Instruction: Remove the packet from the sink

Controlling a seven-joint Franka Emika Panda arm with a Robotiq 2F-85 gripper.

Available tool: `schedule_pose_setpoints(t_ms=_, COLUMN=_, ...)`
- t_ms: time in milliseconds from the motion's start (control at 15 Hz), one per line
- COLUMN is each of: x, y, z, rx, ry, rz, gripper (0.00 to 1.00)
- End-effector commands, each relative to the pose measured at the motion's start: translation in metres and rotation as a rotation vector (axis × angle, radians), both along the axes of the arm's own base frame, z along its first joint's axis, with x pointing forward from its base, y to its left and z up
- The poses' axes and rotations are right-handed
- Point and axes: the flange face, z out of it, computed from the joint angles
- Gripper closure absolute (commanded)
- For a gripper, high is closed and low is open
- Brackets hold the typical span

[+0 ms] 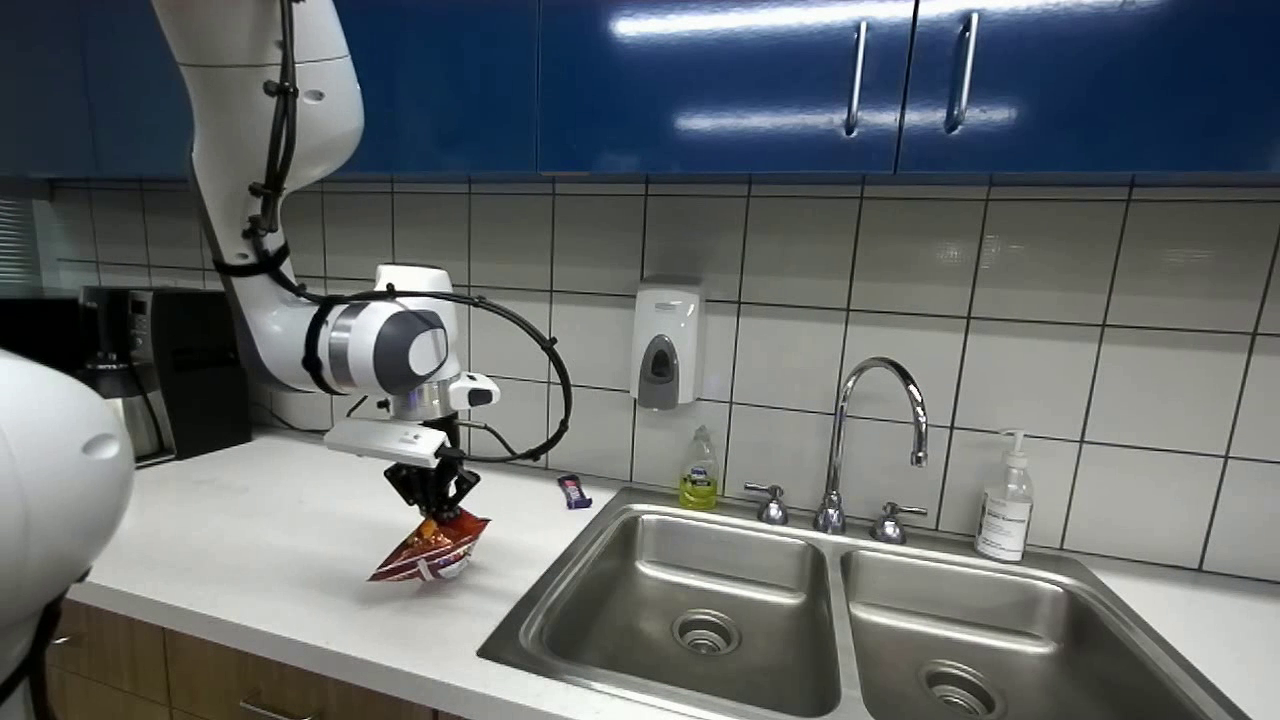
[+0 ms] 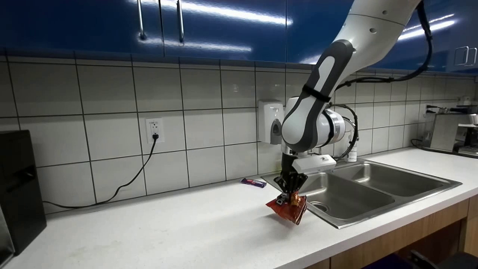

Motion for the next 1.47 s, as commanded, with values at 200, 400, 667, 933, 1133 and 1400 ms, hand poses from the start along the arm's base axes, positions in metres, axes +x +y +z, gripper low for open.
schedule_pose_setpoints(t_ms=200, x=-0.006, y=0.027, z=-0.019, rx=0.005, ry=0.013, rz=0.083, gripper=1.0)
schedule_pose_setpoints(t_ms=400, x=-0.005, y=0.029, z=-0.028, rx=0.007, ry=0.022, rz=0.087, gripper=1.0)
schedule_pose_setpoints(t_ms=667, x=0.001, y=0.03, z=-0.036, rx=0.005, ry=0.029, rz=0.081, gripper=1.0)
schedule_pose_setpoints(t_ms=933, x=0.006, y=0.03, z=-0.037, rx=0.004, ry=0.031, rz=0.07, gripper=0.73)
schedule_pose_setpoints(t_ms=1133, x=0.006, y=0.028, z=-0.035, rx=0.006, ry=0.037, rz=0.063, gripper=0.5)
schedule_pose_setpoints(t_ms=1400, x=0.006, y=0.029, z=-0.031, rx=0.0, ry=0.034, rz=0.064, gripper=0.22)
